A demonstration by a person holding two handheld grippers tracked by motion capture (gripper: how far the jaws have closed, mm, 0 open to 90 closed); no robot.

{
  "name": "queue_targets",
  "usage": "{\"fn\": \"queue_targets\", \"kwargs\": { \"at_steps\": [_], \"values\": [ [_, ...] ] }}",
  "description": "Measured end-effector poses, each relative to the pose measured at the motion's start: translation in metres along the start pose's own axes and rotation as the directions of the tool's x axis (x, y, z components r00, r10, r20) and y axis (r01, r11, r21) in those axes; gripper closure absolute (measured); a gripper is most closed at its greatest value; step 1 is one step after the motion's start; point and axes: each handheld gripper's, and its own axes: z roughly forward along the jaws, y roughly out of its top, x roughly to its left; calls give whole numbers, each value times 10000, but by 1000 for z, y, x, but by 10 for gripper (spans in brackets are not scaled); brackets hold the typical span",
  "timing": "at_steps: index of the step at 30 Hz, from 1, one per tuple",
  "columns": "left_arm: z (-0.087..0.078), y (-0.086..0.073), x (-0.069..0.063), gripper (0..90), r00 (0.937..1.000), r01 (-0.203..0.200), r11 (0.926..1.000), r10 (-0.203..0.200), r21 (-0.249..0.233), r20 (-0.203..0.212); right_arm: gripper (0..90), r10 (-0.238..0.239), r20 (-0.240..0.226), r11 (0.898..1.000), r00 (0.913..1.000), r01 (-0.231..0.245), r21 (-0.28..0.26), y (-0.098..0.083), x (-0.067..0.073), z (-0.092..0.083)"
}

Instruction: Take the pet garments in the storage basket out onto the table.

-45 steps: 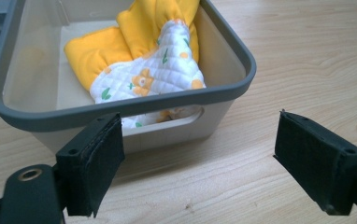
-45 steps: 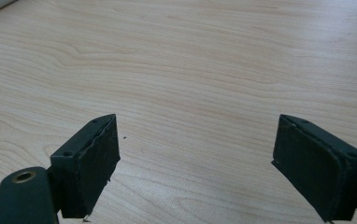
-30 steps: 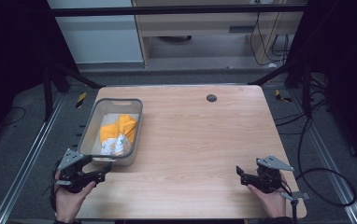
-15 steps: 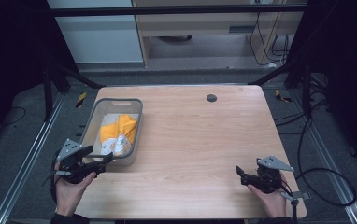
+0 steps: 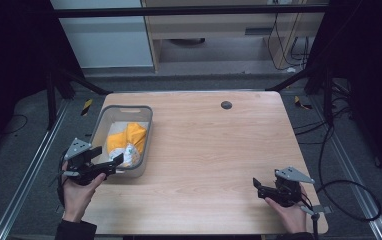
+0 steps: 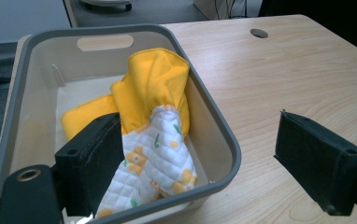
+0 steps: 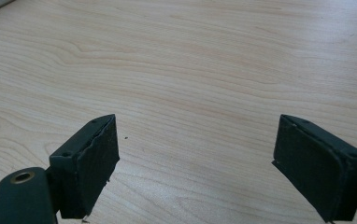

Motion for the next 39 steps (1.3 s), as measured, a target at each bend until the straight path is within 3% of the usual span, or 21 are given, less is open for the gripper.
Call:
{"fn": "queue_targets", "kwargs": {
  "at_steps": [9,18,39],
  "values": [
    [13,11,7,148,9999,125,9998,-125,126,-5,140,83,-41,10000,10000,-83,42,0,1,0],
    [24,14,13,151,9998,54,9982,-44,599,-171,140,5,-56,10000,10000,-5,48,0,0,1],
    [51,25,20,172,9985,-319,9848,389,1705,-377,141,57,-117,10000,9999,-56,81,0,0,1]
  ]
}}
